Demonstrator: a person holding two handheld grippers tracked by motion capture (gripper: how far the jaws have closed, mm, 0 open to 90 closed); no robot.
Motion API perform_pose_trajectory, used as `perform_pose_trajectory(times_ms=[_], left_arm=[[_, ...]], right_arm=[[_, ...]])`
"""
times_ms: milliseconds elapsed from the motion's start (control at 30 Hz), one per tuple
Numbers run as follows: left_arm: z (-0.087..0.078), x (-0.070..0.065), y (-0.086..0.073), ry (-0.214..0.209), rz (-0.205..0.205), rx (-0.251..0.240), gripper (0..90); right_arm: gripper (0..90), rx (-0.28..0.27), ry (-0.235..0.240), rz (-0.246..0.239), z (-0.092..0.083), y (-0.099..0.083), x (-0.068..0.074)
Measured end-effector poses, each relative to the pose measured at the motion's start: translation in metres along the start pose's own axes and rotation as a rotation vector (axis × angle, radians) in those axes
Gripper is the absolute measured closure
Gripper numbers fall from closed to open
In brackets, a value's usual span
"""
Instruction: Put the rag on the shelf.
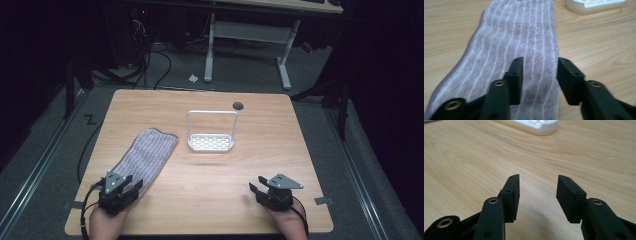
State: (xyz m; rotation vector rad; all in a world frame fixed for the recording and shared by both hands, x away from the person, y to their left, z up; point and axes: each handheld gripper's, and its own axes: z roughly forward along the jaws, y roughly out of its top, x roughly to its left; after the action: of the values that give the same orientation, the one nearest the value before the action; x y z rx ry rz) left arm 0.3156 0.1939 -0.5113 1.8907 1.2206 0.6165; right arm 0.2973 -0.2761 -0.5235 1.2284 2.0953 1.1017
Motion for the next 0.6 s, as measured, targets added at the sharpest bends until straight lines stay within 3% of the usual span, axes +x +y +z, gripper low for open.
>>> perform_pose_trajectory(times_ms=[67,133,167,233,367,600], left_arm=[[0.007,0.001,0.015,-0.008,0.018,0.003,79.6],[0.017,0.004,0.024,0.012,0.042,0.015,85.4],[0.023,0.007,0.025,0.006,0.027,0.026,89.2],[0.038,0.016,0.024,-0.011,-0.025,0.071,90.0],[0.051,0.017,0.012,-0.049,-0.035,0.148,90.0],[0.035,-0.005,-0.004,-0.153,-0.054,0.145,90.0]], right_arm=[[54.6,0.009,0.018,0.001,0.002,-0.001,-0.001],[54.6,0.016,0.019,-0.027,0.002,-0.002,0.0],[54.6,0.016,0.025,-0.023,0.001,-0.002,0.0],[54.5,0.015,0.03,-0.01,0.0,-0.003,-0.001],[54.3,0.021,0.028,-0.007,0.0,-0.004,0.0],[53.8,0.034,0.031,0.002,0.004,-0.005,0.005]])
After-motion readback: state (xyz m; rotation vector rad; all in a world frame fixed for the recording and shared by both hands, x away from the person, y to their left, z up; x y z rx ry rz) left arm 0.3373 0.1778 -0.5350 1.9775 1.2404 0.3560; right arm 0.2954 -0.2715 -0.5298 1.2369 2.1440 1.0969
